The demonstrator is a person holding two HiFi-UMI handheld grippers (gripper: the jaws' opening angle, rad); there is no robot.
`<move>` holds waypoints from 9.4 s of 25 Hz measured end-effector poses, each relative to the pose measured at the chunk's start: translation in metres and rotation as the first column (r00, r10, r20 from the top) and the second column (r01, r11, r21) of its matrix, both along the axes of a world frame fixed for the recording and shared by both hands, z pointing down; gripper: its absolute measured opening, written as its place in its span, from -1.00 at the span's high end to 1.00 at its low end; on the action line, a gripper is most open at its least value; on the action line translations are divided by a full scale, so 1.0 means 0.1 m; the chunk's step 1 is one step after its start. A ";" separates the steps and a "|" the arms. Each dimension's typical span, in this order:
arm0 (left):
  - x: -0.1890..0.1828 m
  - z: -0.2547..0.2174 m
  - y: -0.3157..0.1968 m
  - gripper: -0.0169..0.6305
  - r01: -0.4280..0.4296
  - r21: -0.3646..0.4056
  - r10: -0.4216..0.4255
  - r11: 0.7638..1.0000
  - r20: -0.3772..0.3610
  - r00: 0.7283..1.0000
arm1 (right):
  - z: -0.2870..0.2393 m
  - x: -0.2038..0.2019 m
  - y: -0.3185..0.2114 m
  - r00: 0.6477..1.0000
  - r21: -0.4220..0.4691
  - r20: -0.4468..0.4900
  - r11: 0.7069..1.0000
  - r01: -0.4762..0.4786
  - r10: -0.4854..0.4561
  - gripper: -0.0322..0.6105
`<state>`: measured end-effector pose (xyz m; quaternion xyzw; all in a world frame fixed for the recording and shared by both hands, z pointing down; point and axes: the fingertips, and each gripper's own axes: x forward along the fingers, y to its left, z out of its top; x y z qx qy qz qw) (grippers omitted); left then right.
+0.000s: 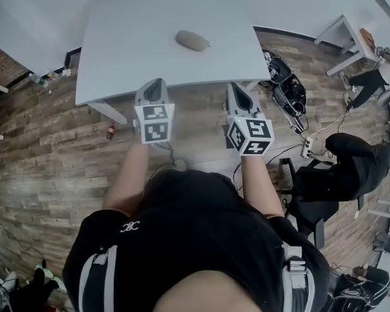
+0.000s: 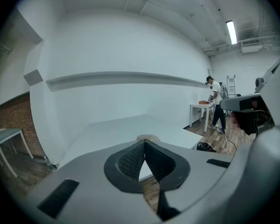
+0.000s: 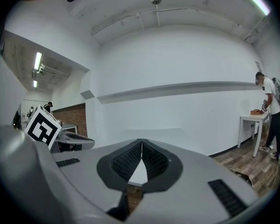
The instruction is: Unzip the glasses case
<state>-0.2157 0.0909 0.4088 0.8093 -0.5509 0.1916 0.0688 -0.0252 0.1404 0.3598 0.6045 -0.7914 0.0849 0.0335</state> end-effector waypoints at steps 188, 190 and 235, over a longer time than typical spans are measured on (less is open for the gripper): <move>1.76 0.52 -2.83 0.07 -0.909 -0.271 0.931 0.316 -0.096 0.352 | 0.25 0.12 -3.61 0.588 -0.217 -0.076 0.589 0.778 -0.805 0.82; 1.76 0.47 -2.80 0.07 -0.918 -0.245 0.920 0.313 -0.160 0.357 | 0.30 0.13 -3.60 0.595 -0.221 -0.063 0.593 0.774 -0.801 0.82; 1.50 -0.37 -3.67 0.06 -0.742 0.161 0.449 0.651 -0.870 0.205 | 0.96 -0.17 -3.33 0.534 -0.334 0.049 0.490 0.805 -0.844 0.82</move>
